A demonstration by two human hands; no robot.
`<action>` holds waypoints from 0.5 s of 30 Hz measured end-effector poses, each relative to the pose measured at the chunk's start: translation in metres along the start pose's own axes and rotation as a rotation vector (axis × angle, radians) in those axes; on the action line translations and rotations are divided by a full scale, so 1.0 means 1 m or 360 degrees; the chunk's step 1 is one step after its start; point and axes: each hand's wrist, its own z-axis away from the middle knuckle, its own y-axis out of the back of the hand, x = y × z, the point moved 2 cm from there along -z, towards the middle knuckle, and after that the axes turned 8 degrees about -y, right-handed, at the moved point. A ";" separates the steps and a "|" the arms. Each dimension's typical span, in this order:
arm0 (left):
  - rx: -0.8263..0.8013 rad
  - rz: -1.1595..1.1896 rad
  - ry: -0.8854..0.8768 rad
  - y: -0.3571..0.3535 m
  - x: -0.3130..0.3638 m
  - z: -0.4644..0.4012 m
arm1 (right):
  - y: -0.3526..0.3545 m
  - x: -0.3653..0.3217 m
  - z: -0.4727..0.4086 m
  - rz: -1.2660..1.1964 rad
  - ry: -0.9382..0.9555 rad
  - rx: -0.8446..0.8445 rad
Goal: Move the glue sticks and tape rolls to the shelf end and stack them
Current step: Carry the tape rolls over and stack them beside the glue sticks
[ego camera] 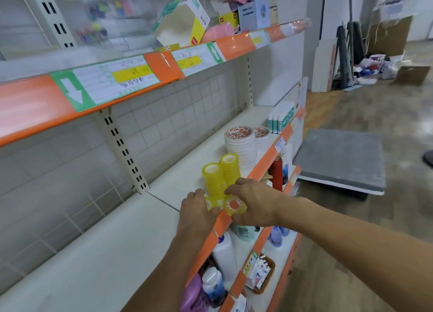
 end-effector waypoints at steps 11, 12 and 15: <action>0.0042 0.0063 0.0126 -0.008 0.002 -0.006 | 0.004 0.010 -0.010 0.0057 0.0109 -0.0126; 0.0043 0.0067 0.0132 -0.009 0.004 -0.006 | 0.003 0.011 -0.010 0.0050 0.0115 -0.0124; 0.0051 0.0079 0.0161 -0.010 0.007 -0.006 | 0.003 0.011 -0.012 0.0057 0.0142 -0.0151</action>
